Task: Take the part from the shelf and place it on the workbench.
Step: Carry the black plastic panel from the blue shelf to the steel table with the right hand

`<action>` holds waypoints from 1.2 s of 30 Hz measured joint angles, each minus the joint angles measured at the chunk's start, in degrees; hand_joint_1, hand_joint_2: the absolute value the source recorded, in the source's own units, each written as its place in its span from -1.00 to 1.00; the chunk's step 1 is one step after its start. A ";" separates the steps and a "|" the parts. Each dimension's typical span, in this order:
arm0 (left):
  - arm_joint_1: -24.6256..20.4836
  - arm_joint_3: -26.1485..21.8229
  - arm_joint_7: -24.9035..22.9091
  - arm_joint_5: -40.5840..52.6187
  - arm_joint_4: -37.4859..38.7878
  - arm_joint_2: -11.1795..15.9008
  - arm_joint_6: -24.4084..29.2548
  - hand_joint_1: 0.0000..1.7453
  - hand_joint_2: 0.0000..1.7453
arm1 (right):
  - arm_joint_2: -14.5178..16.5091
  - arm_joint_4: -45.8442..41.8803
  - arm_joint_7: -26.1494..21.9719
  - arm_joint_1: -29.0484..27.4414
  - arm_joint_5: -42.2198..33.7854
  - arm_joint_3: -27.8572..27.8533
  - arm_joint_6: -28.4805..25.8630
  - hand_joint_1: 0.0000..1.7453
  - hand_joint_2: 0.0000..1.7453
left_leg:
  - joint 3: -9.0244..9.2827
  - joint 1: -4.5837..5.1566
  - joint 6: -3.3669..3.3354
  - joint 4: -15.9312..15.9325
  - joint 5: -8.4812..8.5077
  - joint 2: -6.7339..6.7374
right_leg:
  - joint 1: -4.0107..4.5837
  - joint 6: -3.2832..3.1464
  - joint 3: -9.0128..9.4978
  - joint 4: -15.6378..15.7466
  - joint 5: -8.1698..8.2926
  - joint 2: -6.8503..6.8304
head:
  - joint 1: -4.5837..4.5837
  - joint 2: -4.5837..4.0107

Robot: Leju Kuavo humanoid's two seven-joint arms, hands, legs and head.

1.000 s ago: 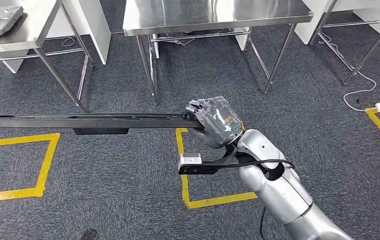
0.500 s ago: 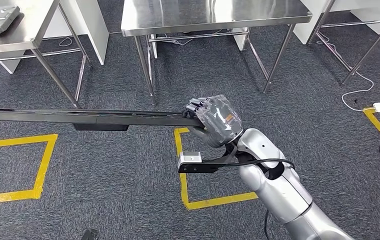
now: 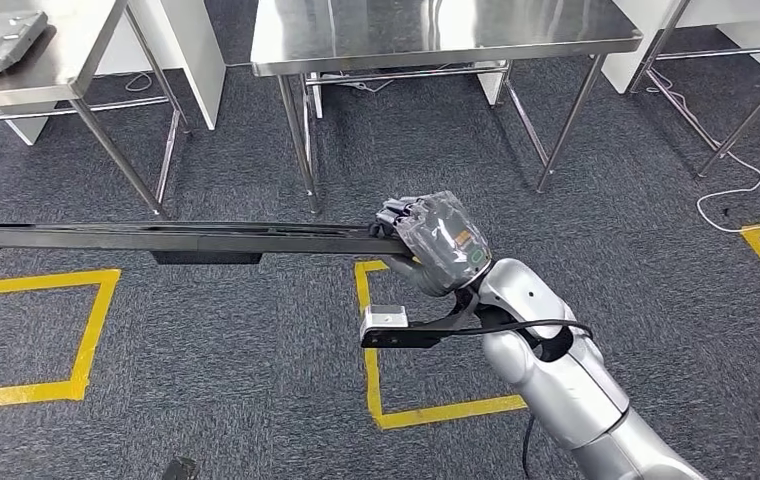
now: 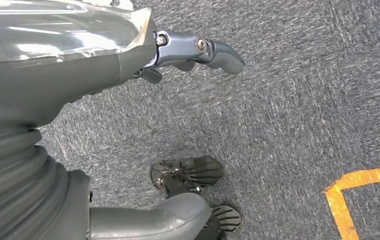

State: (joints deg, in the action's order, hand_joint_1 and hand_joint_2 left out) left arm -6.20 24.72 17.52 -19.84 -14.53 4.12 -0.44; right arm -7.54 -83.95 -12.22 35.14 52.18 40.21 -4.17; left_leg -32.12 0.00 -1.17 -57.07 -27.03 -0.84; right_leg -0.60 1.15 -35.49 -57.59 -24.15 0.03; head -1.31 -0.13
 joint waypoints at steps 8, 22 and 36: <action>0.06 0.00 0.05 0.05 -0.11 0.00 0.01 -1.00 1.00 | 0.20 -0.13 0.13 -0.08 0.12 -0.16 -0.01 0.90 1.00 | -9.69 -0.82 2.13 -16.55 -5.47 0.51 | -0.38 -2.19 2.22 0.34 -1.69 0.16 | -0.33 0.00; -0.17 -0.02 0.02 0.21 -0.28 0.05 0.02 -1.00 1.00 | 0.03 -0.28 0.12 0.03 0.12 -0.27 -0.01 0.90 1.00 | -1.38 -0.26 -1.86 1.77 3.20 0.72 | -0.02 -0.53 -4.23 -14.44 -8.73 0.06 | 0.12 0.00; 0.03 -0.54 0.03 0.20 -0.33 -0.07 0.08 -1.00 1.00 | -0.04 -0.31 0.16 0.05 0.18 -0.23 -0.01 0.90 1.00 | -4.90 -0.70 1.54 -9.96 -4.92 0.56 | -0.85 -1.29 0.69 -0.31 -0.89 0.24 | -0.10 0.00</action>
State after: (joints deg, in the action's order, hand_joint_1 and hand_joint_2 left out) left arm -6.17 24.18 17.56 -19.64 -14.86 4.05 -0.36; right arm -7.58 -84.26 -12.06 35.18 52.36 39.98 -4.17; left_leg -37.01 -0.70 0.37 -67.03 -31.95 -0.28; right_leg -1.46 -0.14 -34.80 -57.90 -25.03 0.27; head -1.41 -0.13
